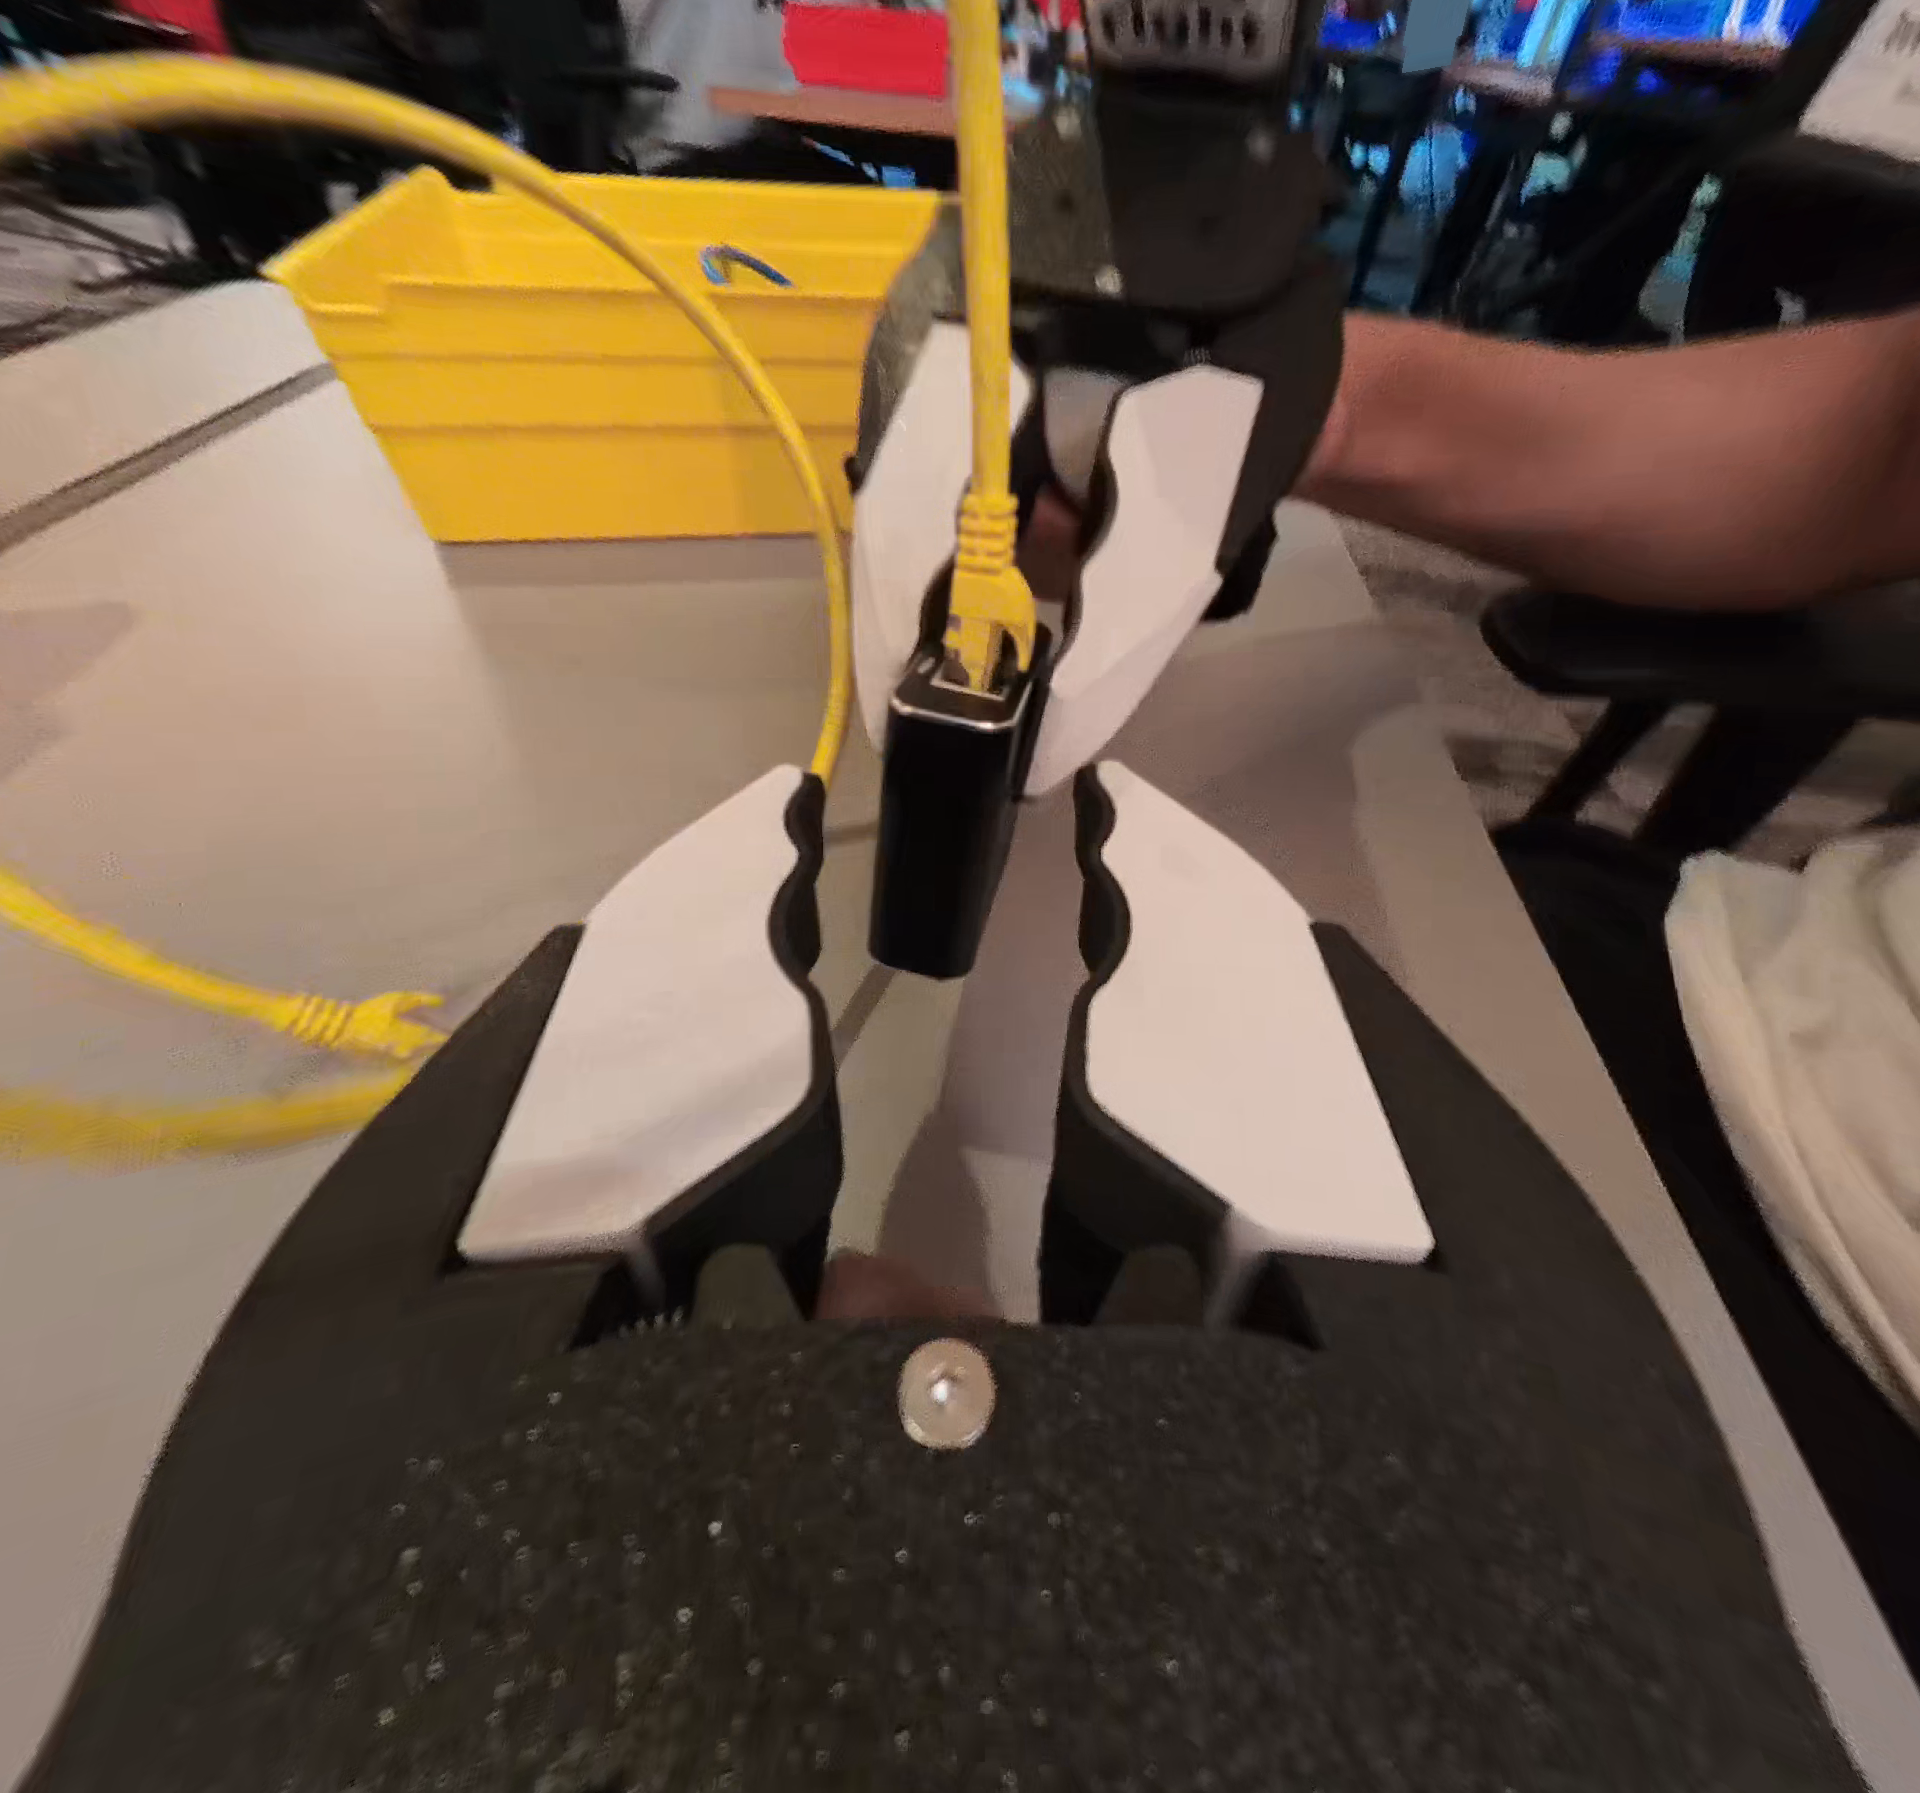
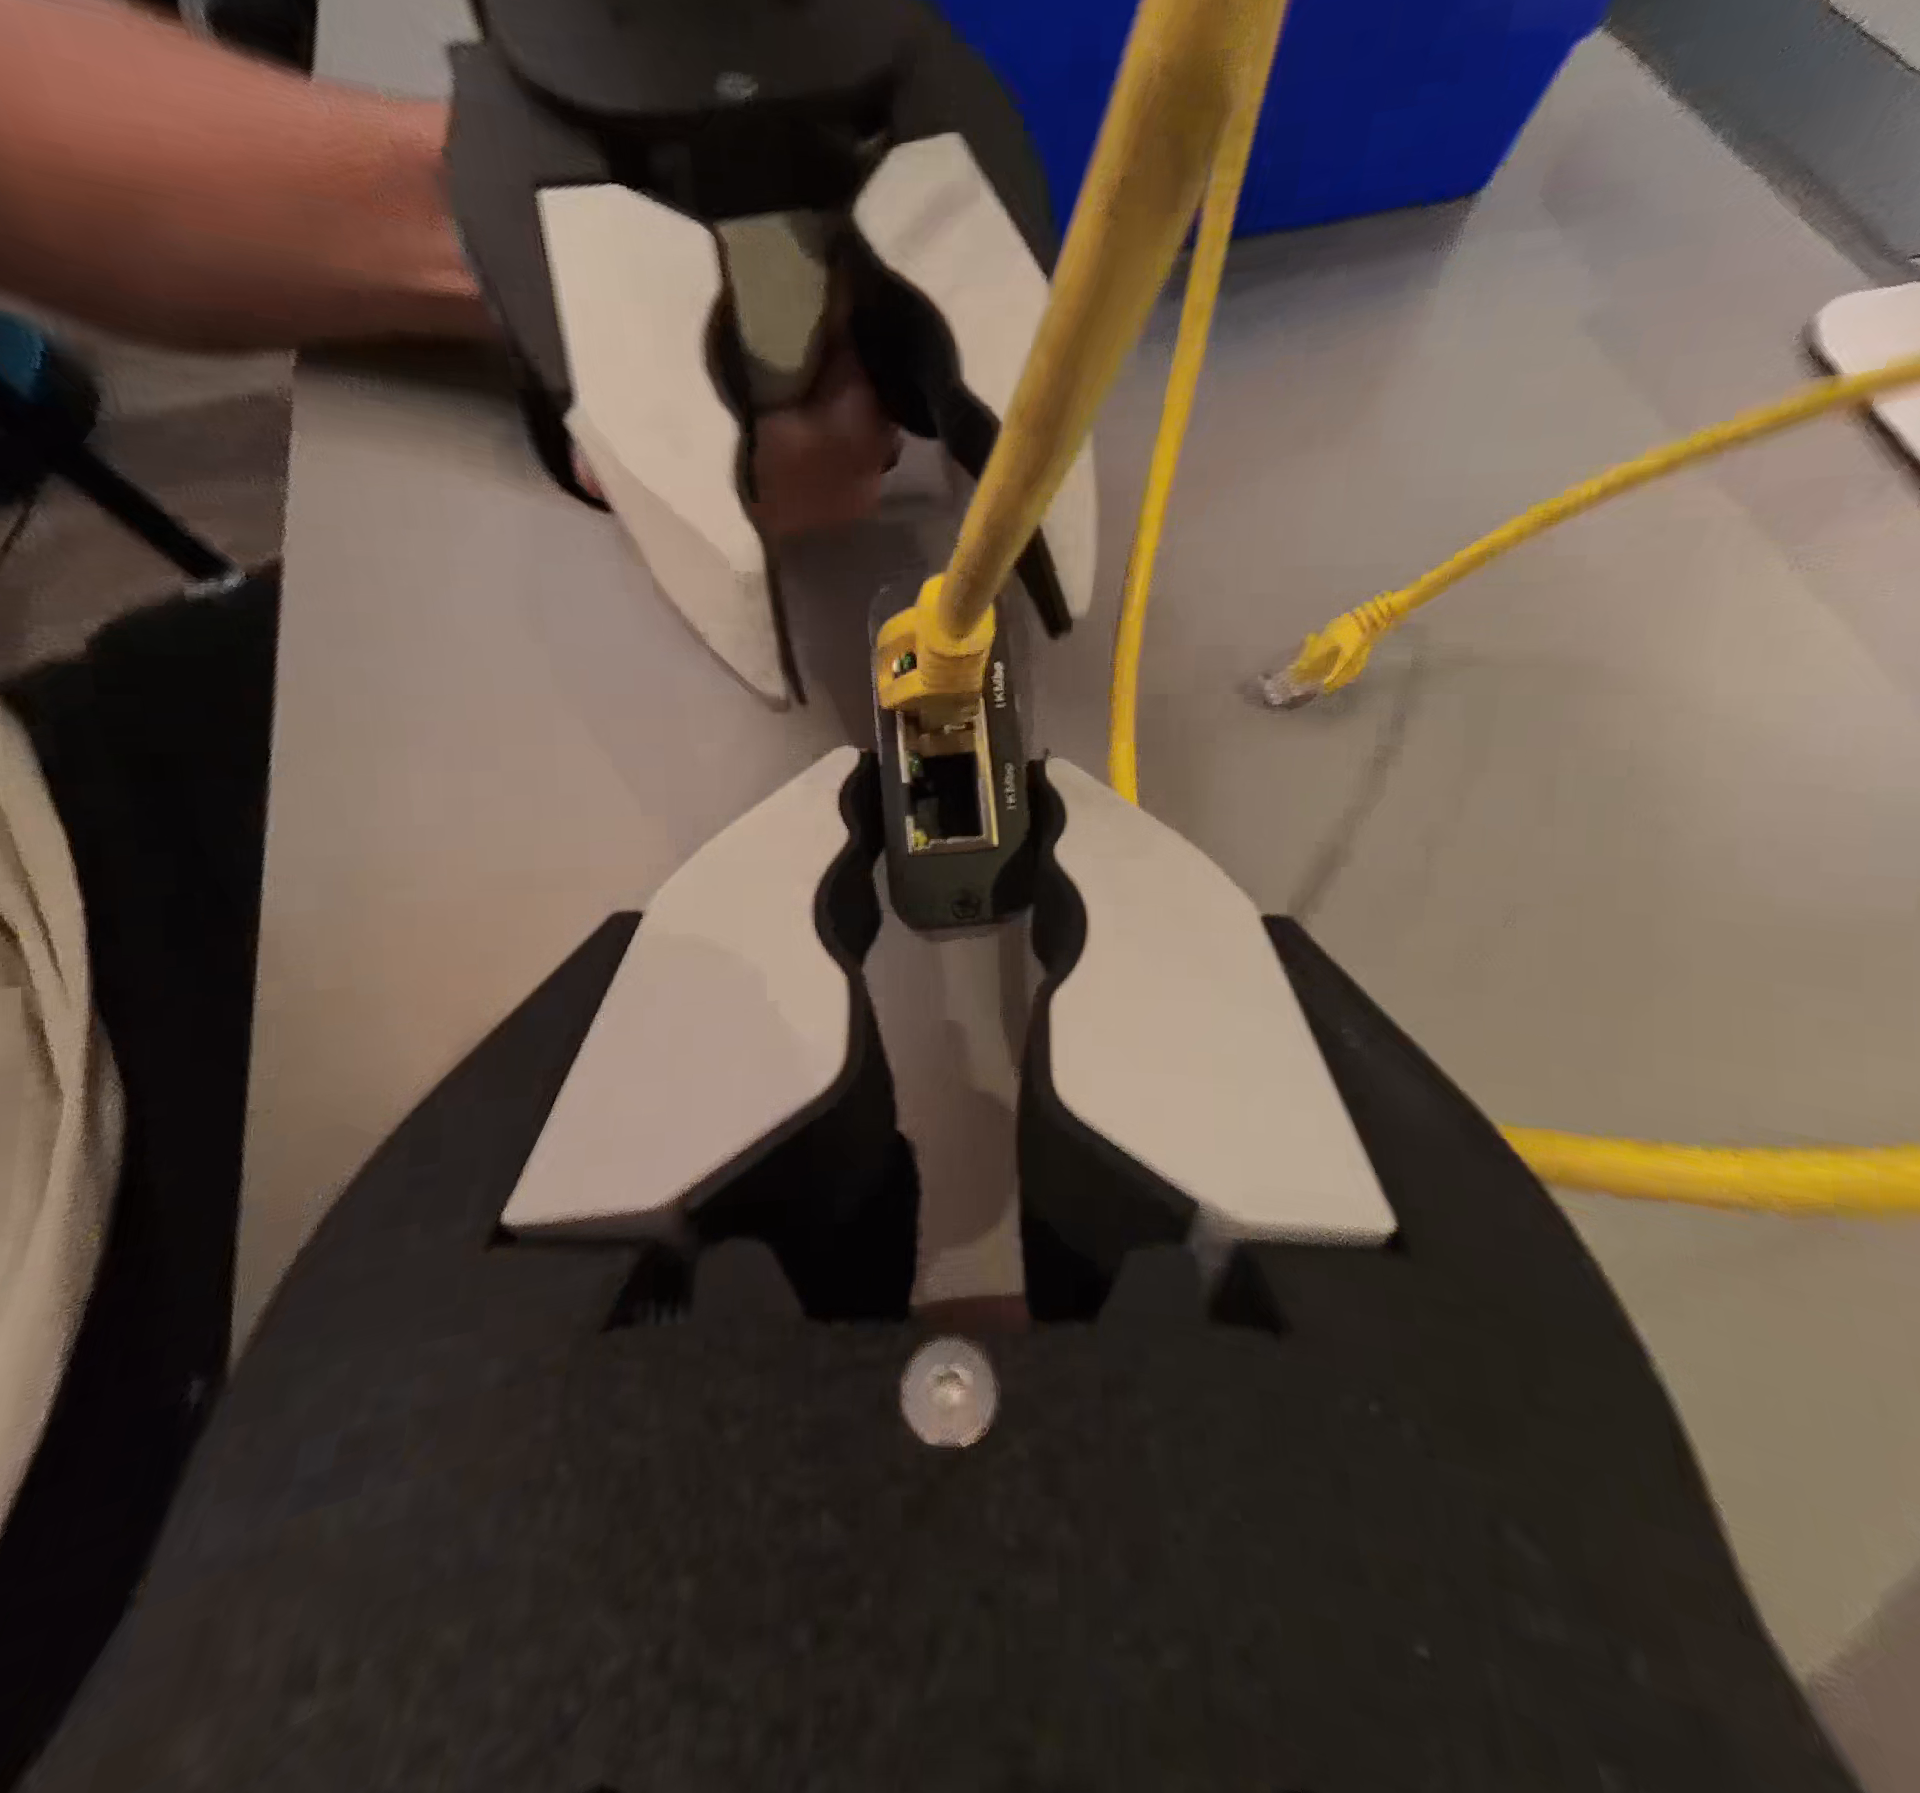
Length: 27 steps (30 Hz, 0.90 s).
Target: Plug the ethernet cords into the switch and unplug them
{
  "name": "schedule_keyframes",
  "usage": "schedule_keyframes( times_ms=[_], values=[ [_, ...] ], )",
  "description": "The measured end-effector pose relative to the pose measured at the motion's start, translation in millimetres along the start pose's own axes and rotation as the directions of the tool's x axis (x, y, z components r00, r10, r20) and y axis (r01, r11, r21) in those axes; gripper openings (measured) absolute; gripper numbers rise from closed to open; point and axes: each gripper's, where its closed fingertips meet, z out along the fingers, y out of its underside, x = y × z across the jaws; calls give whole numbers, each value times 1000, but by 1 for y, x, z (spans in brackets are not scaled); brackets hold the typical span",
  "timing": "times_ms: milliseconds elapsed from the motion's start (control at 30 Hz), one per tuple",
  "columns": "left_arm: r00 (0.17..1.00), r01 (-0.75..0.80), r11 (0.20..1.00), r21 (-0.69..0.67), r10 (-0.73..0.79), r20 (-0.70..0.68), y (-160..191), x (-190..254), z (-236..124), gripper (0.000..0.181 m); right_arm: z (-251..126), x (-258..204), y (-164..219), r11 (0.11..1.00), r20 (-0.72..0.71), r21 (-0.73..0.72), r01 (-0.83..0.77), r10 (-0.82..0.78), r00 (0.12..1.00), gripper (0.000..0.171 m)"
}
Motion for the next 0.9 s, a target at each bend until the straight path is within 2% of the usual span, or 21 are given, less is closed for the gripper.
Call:
schedule_keyframes(
  times_ms=[100, 133, 267, 433, 500, 733, 833, 900],
  values=[
    [998, -59, 995, -75, 56, -42, 13, 11, 6, 39, 3, -15, -2, 999, 63, -30, 43, -41, 997, 26],
    [995, -81, 993, -88, 76, -61, 15, 16, 6, 32, 4, -17, -1, 998, 68, -41, 57, -55, 996, 26],
    [993, -120, 986, -117, 119, -16, 18, 10, 6, 28, 6, -11, 0, 997, 23, -28, 68, -67, 997, 29],
    [999, -44, 998, -40, 44, -14, 5, 5, -2, 24, -1, -3, 2, 997, 28, 57, -47, 45, 999, 34],
    [999, -16, 1000, -14, 15, -40, 1, 9, -2, 24, 2, -8, -3, 992, 70, 105, -75, 68, 995, 29],
    [993, 5, 1000, -9, -7, -121, 1, 25, 4, 27, 4, -26, 3, 999, 156, 27, -33, 28, 987, 27],
    [991, -12, 998, -62, 3, -130, 8, 27, 10, 27, 10, -27, 14, 997, 124, -75, 34, -24, 992, 26],
    [992, 30, 999, -36, -34, -123, 3, 22, 7, 25, 4, -27, 7, 1000, 147, -19, -20, 23, 989, 26]
  ],
)
